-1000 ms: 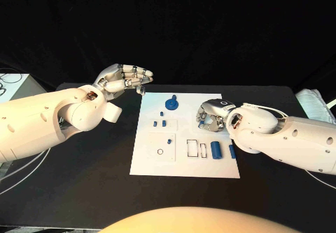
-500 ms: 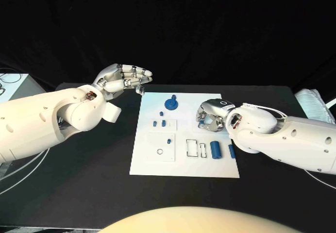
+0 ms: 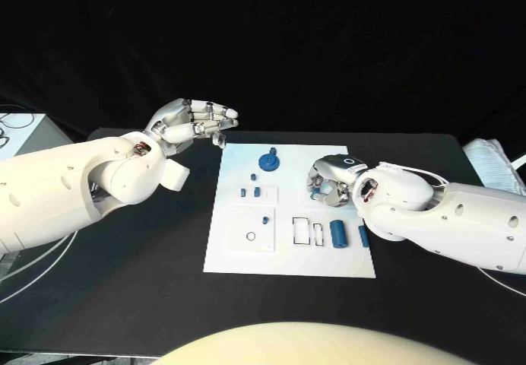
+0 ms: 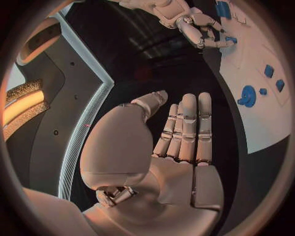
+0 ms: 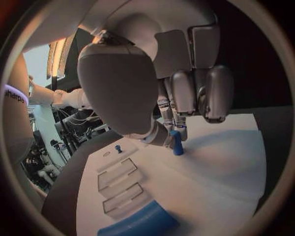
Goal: Assemble the parts on the task board
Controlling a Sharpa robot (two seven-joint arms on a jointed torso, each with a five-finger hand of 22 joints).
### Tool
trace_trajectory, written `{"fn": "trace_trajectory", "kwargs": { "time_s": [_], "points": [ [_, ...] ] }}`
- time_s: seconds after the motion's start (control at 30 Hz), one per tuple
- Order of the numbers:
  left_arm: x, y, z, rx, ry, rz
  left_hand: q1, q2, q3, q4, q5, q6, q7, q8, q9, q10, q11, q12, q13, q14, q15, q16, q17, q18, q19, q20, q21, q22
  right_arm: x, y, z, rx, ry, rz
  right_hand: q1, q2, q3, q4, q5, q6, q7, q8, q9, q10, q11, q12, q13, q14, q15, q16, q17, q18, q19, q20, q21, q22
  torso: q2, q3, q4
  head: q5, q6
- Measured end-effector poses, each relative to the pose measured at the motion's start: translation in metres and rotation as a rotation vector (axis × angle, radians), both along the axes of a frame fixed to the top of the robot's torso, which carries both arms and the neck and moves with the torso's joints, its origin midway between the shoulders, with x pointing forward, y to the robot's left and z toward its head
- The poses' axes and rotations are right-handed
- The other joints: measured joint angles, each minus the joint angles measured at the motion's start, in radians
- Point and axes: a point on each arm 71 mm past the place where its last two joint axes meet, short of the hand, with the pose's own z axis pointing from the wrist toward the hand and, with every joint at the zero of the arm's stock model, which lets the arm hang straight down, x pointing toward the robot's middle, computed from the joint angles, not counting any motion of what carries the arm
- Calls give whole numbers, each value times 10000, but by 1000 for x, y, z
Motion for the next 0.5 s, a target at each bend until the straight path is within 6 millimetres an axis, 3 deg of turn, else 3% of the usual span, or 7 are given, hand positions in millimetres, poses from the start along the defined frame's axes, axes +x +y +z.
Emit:
{"fn": "trace_trajectory", "kwargs": {
  "time_s": [0.5],
  "points": [
    [0, 0, 0, -6, 7, 12, 0, 0, -40, 41, 0, 0, 0, 0, 8, 0, 0, 0, 0, 0, 0, 0, 1, 0, -1, -1, -38, -9, -7, -1, 5, 430, -272, 6, -156, 155, -70, -72, 13, 60, -27, 90, 110, 51, 52, 0, 0, -18, -48, -2, -13, 0, 73, -1, 384, 134, -14, 2, -17, 35, 30]
  ]
}}
